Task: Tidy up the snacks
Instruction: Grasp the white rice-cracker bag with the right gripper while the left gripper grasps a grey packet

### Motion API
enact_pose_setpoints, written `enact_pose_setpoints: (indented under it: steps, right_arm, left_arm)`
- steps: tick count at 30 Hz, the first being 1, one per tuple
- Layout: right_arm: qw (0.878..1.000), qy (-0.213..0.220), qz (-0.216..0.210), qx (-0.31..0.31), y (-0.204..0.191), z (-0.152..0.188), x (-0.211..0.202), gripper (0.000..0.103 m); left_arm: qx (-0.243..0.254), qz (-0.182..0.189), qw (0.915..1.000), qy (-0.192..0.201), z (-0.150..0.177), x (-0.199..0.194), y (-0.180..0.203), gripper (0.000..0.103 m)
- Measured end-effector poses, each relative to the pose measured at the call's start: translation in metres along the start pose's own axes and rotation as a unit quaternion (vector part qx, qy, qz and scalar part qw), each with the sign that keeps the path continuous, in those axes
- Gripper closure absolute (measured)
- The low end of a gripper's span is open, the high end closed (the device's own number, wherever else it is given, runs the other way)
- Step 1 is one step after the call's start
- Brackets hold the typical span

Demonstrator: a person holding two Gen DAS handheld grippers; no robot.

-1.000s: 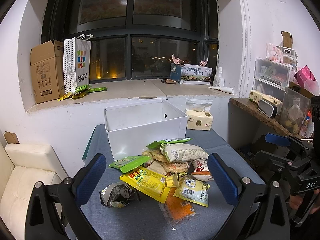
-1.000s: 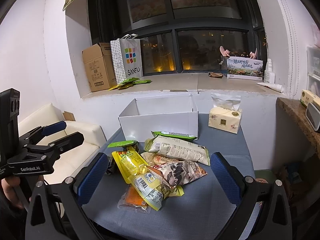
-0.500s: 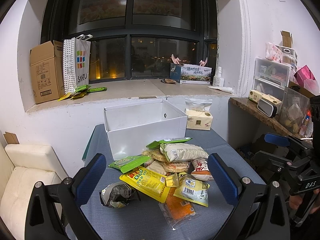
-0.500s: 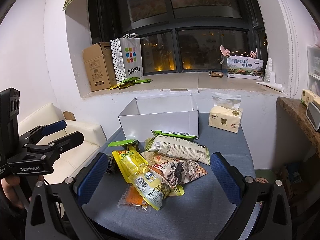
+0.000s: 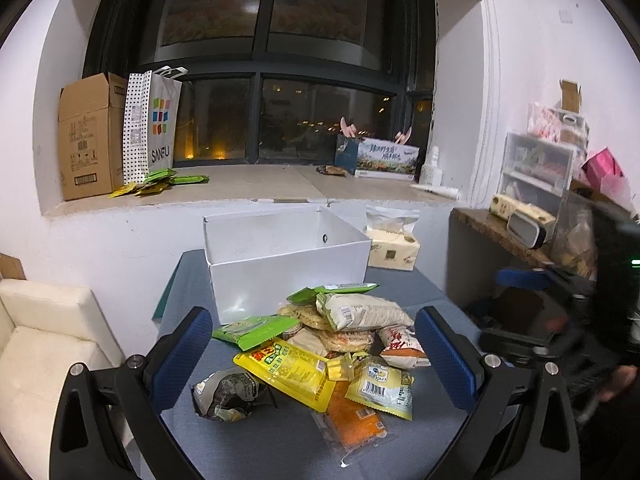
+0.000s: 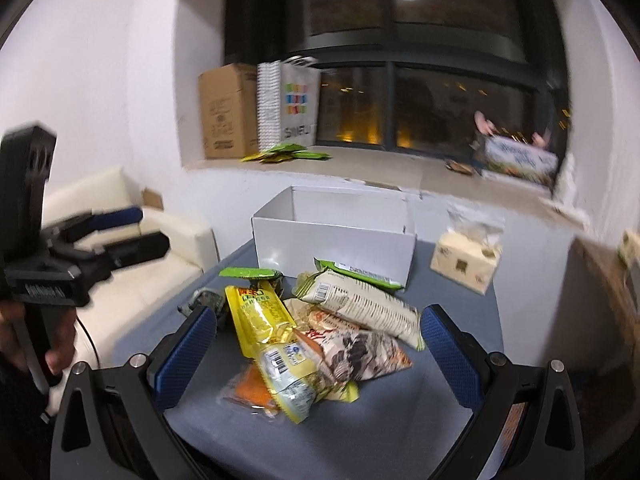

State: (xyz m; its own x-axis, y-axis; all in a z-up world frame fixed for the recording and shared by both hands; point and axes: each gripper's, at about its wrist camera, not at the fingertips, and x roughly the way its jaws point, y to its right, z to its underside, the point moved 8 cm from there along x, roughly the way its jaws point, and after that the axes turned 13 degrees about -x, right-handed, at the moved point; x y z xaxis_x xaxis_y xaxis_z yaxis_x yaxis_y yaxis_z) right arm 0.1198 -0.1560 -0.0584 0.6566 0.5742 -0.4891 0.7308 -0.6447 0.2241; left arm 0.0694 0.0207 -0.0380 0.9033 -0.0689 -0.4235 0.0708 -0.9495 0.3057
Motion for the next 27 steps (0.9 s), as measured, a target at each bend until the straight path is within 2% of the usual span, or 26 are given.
enact_pose_setpoints:
  steps: [4,7,9,12,15,20,22,24,25,26,27]
  right_arm:
    - [0.999,-0.024,-0.025,-0.032,0.011,0.005,0.040,0.000]
    - [0.997,-0.049,-0.016,-0.055,0.029,0.007,0.079,0.000]
    - [0.994,-0.080,-0.047,-0.065,0.036,0.013,0.111,0.000]
    - [0.984,-0.141,-0.082,-0.073,0.045,0.028,0.156,0.000]
    - [0.973,-0.180,-0.115,-0.084,0.045,0.042,0.187,0.000]
    - [0.965,-0.201,-0.152,-0.077,0.045,0.047,0.218,0.000]
    - [0.962,-0.210,-0.149,-0.088,0.043,0.049,0.231,0.000]
    - [0.956,-0.227,-0.149,-0.111,0.038,0.057,0.242,0.006]
    - [0.954,-0.230,-0.144,-0.126,0.037,0.060,0.245,0.014]
    - [0.955,-0.222,-0.140,-0.138,0.037,0.058,0.243,0.029]
    - [0.956,-0.216,-0.142,-0.141,0.037,0.056,0.241,0.034]
  left_arm:
    - [-0.008,-0.006,0.9999,-0.012,0.007,0.005,-0.014,0.000]
    - [-0.009,0.002,0.9995,-0.030,0.016,0.008,-0.018,0.000]
    - [-0.002,0.005,0.9988,-0.048,0.023,0.011,-0.018,0.000]
    - [0.004,0.004,0.9984,-0.056,0.028,0.013,-0.020,0.000]
    - [0.002,0.009,0.9976,-0.068,0.034,0.015,-0.024,0.000]
    - [-0.012,0.003,0.9964,-0.084,0.043,0.021,-0.039,0.000]
    - [-0.019,0.002,0.9960,-0.087,0.045,0.024,-0.045,0.000]
    - [-0.023,0.000,0.9956,-0.090,0.047,0.026,-0.052,0.000]
    - [-0.023,-0.002,0.9955,-0.092,0.048,0.027,-0.055,0.000]
    - [-0.021,-0.005,0.9956,-0.092,0.050,0.028,-0.058,0.000]
    - [-0.019,-0.004,0.9956,-0.092,0.051,0.029,-0.060,0.000]
